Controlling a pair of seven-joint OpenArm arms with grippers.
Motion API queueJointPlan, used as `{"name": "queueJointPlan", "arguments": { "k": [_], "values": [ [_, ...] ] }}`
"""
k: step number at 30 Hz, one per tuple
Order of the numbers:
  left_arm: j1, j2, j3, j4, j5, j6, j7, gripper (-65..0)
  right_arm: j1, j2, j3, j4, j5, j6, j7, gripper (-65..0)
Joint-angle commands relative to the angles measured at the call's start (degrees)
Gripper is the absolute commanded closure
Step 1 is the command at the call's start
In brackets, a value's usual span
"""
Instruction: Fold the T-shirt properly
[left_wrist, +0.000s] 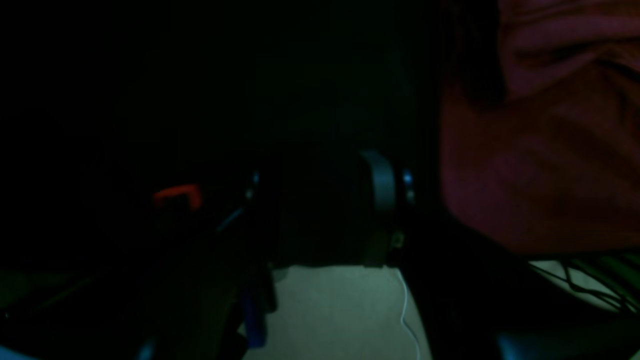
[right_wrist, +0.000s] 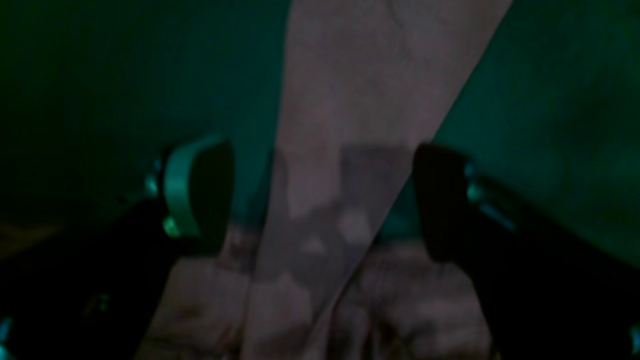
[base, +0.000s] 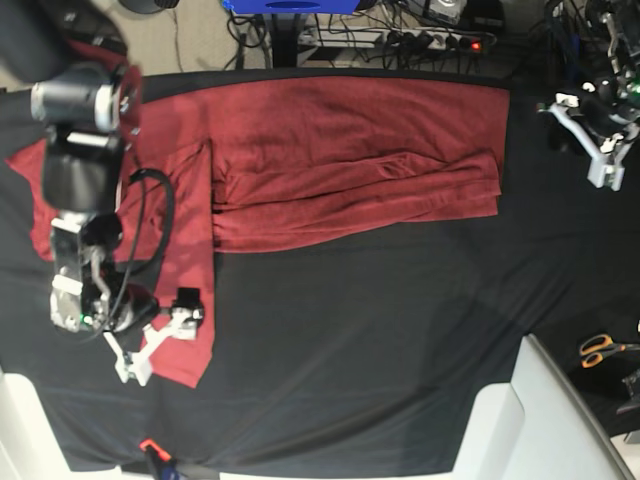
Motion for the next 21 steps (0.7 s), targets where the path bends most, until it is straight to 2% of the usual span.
{"name": "queueJointPlan", "arguments": {
  "k": [1, 4, 10, 15, 19, 21],
  "values": [
    [0.1, -1.2, -2.3, 0.7, -0.5, -1.3, -0.8, -22.5, 2.7, 0.9, 0.2, -2.1, 0.4, 0.0, 1.9, -53.0],
    [0.1, -1.2, -6.2, 0.5, -0.5, -4.3, -0.6, -22.4, 6.3, 3.0, 0.2, -12.0, 0.4, -0.1, 7.9, -53.0],
    [-0.2, -1.2, -7.3, 0.5, -0.5, -4.3, -0.6, -22.4, 9.6, 5.4, 0.2, -25.6, 0.4, -0.2, 17.3, -53.0],
    [-0.5, 0.1, -7.1, 0.8, -0.5, -4.3, -0.6, -22.4, 9.3, 4.7, 0.2, -26.7, 0.4, -0.2, 17.9, -53.0],
    [-0.5, 0.3, -7.1, 0.8, -0.5, -4.3, -0.6, -22.4, 9.0, 2.6, 0.1, -26.7, 0.4, -0.2, 17.7, -52.7],
    [-0.8, 0.3, -7.1, 0.4, -0.3, -4.3, -0.6, -22.4, 8.9, 1.9, -0.2, -26.7, 0.4, -0.2, 17.6, -50.1]
  ]
}}
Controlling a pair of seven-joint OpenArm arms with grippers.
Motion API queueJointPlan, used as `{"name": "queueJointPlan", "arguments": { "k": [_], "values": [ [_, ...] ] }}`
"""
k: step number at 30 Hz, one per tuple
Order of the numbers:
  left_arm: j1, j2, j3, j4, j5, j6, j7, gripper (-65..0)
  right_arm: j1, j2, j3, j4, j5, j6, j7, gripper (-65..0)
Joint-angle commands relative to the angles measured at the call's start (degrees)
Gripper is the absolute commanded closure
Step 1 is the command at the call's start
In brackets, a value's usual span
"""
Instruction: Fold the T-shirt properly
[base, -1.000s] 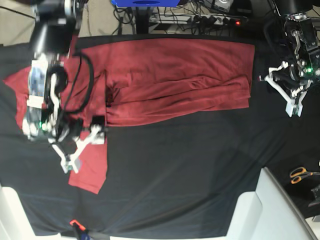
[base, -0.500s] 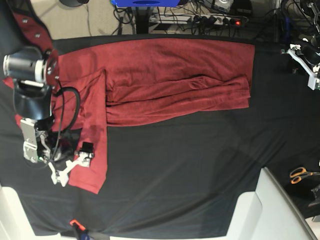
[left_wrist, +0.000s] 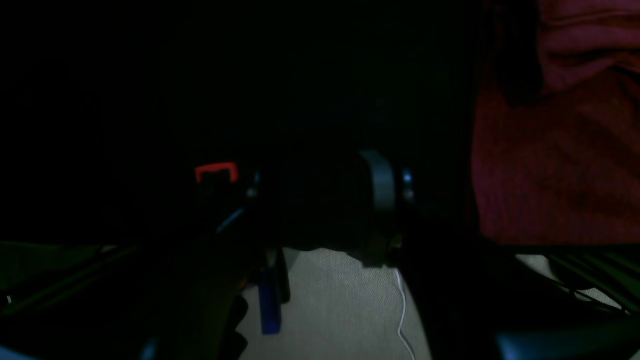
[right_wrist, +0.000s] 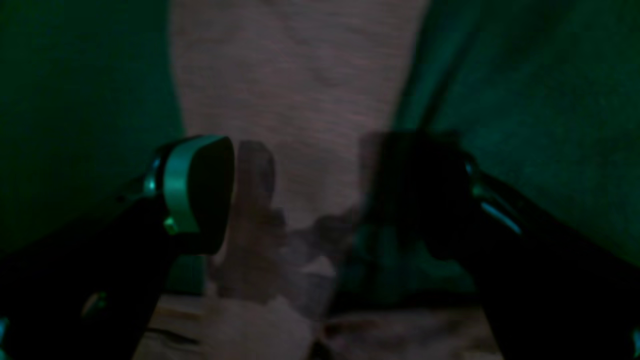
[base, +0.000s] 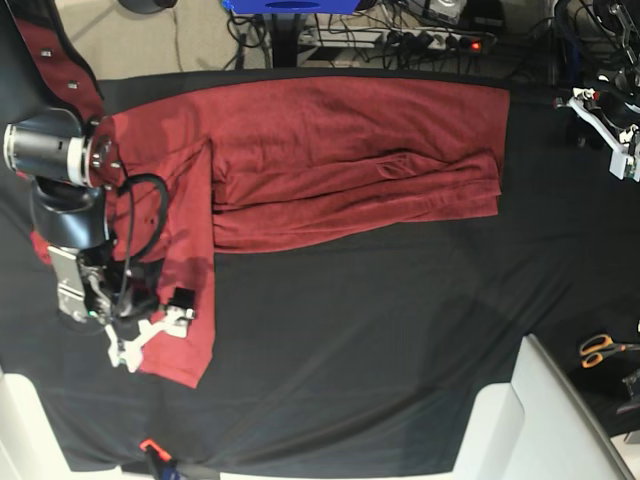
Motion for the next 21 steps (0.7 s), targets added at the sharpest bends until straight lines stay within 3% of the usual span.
{"name": "queueJointPlan", "arguments": {
  "k": [1, 7, 11, 17, 21],
  "values": [
    [-0.1, -1.1, -0.5, 0.7, -0.3, -0.4, -0.8, -22.4, 0.9, -1.0, -0.3, 0.2, 0.5, 0.9, -1.5, -46.8],
    [0.0, -1.1, -0.7, 0.7, -0.2, -0.4, -0.8, -22.4, 0.9, -1.7, -0.2, 0.2, 0.5, 0.9, -1.5, -23.7],
    [0.0, -1.1, -0.5, 0.7, -0.2, -0.4, -0.8, -22.4, 0.9, -1.4, 0.1, 0.2, 0.5, 0.9, -1.5, -2.1],
    [-0.1, -1.1, -0.4, 0.7, -0.4, -0.4, -0.8, -22.4, 0.8, -1.3, 0.0, 1.7, 0.5, 0.9, -1.6, 0.0],
    [-0.1, -1.1, -0.4, 0.7, -0.2, -0.4, -0.8, -22.4, -4.8, -1.9, -0.3, 13.2, 0.5, 0.9, -4.6, 0.0]
  ]
}}
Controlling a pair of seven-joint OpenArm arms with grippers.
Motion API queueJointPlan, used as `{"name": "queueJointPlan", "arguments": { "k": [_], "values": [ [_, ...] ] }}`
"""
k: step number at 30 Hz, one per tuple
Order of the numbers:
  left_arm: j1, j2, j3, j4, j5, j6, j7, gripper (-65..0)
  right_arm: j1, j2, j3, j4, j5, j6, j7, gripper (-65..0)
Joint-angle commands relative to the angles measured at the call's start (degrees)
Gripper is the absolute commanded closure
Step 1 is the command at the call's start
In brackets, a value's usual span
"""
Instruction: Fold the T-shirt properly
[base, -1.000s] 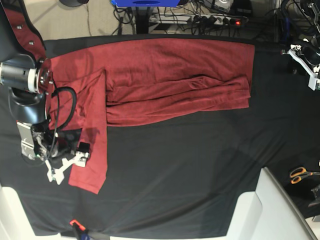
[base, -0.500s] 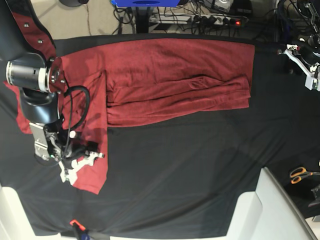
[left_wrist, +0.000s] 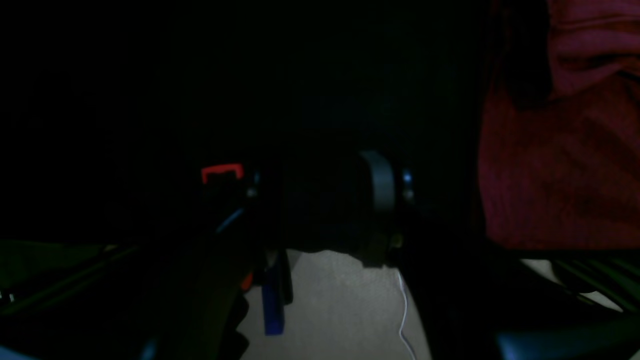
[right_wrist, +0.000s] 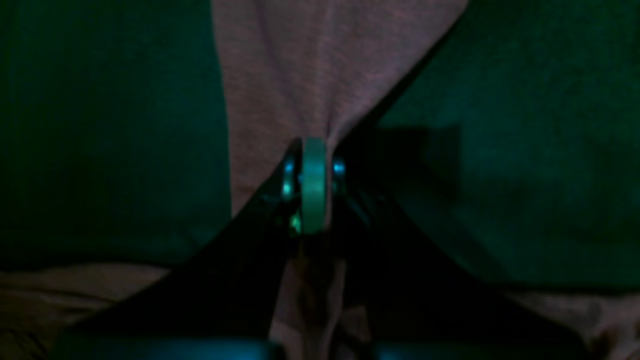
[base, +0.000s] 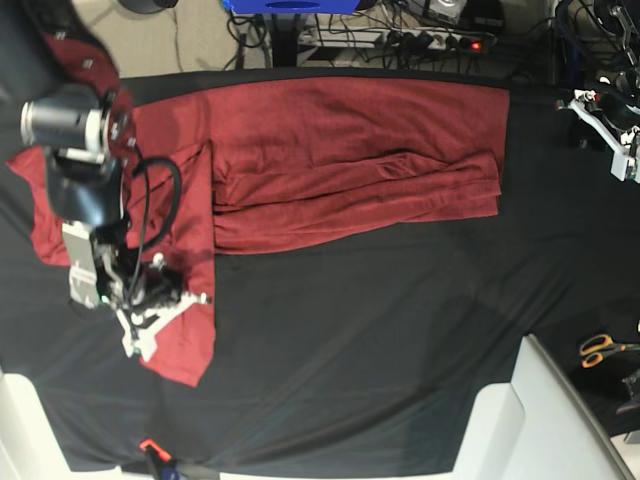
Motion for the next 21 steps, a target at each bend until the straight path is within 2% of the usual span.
{"name": "queueJointPlan", "arguments": {
  "k": [1, 5, 12, 18, 21],
  "values": [
    [0.1, -1.1, -0.5, 0.8, -0.5, -0.4, -0.8, -22.4, 0.5, -0.3, -0.2, 4.0, 0.4, 0.7, -0.8, 0.0],
    [0.1, -1.1, -0.3, 0.8, -0.6, -0.4, -0.8, -22.4, -4.5, -1.4, -0.2, 17.7, 0.4, 0.7, -8.2, 0.0],
    [-0.6, -1.2, 4.6, 0.8, -0.5, -0.4, -1.1, -22.4, -14.3, -5.6, -0.2, 40.1, 0.4, 0.8, -19.3, 0.0],
    [-2.4, -1.0, 4.9, -0.6, -0.5, -0.3, -0.8, -22.4, -23.1, -8.2, -0.3, 55.7, 0.4, 0.8, -24.8, 0.0],
    [-3.4, -1.0, 5.0, -1.0, -0.4, -0.3, -0.8, -22.4, -27.1, -8.3, -3.8, 60.3, 0.5, 0.8, -25.3, 0.0]
  ]
}}
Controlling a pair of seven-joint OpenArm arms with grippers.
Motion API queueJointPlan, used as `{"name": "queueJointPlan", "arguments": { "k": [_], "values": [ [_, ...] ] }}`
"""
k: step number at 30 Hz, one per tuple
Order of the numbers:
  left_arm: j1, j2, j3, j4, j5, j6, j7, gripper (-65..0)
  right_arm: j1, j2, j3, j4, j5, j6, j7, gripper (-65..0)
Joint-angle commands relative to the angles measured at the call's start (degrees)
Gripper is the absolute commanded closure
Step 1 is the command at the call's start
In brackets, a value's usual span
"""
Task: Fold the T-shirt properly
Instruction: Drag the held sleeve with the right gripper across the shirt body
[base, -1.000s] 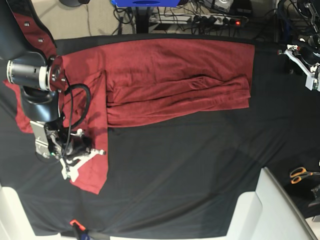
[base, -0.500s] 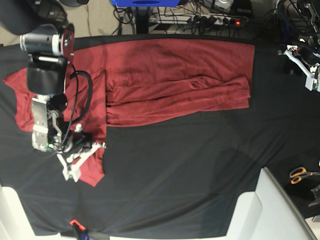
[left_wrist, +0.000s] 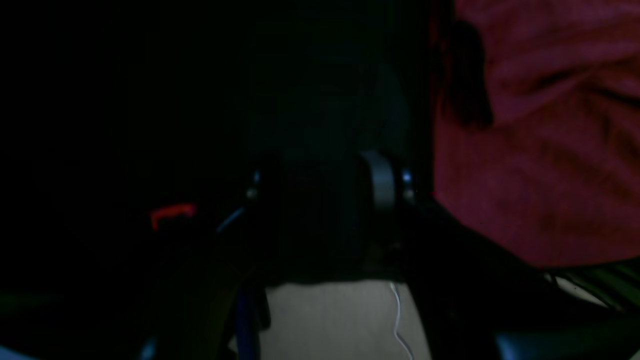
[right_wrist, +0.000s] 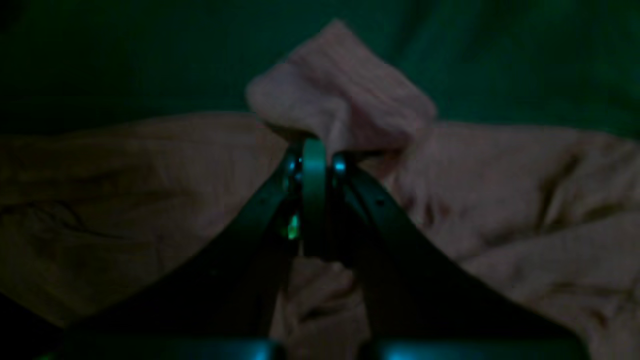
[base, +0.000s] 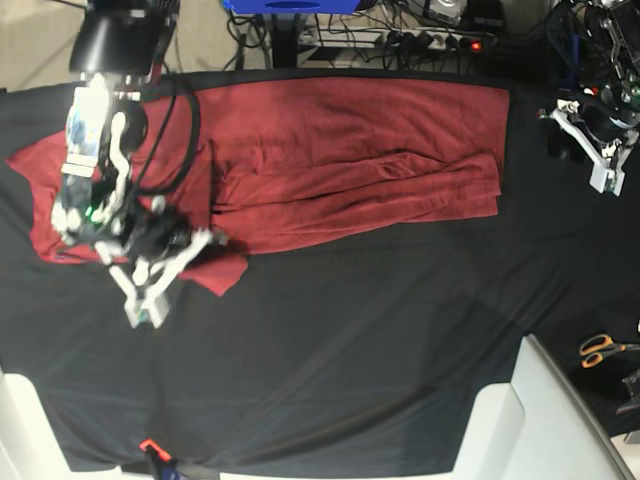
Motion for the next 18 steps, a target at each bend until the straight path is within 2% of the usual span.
{"name": "queueJointPlan", "arguments": {
  "k": [1, 7, 18],
  "values": [
    [-0.8, -1.1, -0.3, 0.5, -0.7, -0.2, -1.1, -22.4, -0.3, -0.3, -1.2, 2.6, 1.0, 0.5, 0.8, 0.0],
    [-1.3, -1.2, -0.3, -1.4, -0.7, -0.2, -1.1, -22.4, -5.8, -0.3, -7.1, 5.7, 1.0, 0.3, 1.1, 0.0],
    [-1.3, -1.2, -0.2, -1.5, -0.7, -0.2, -1.1, -22.4, -9.0, -0.4, -19.9, 5.5, 1.0, 0.2, 3.9, 0.0]
  ]
}}
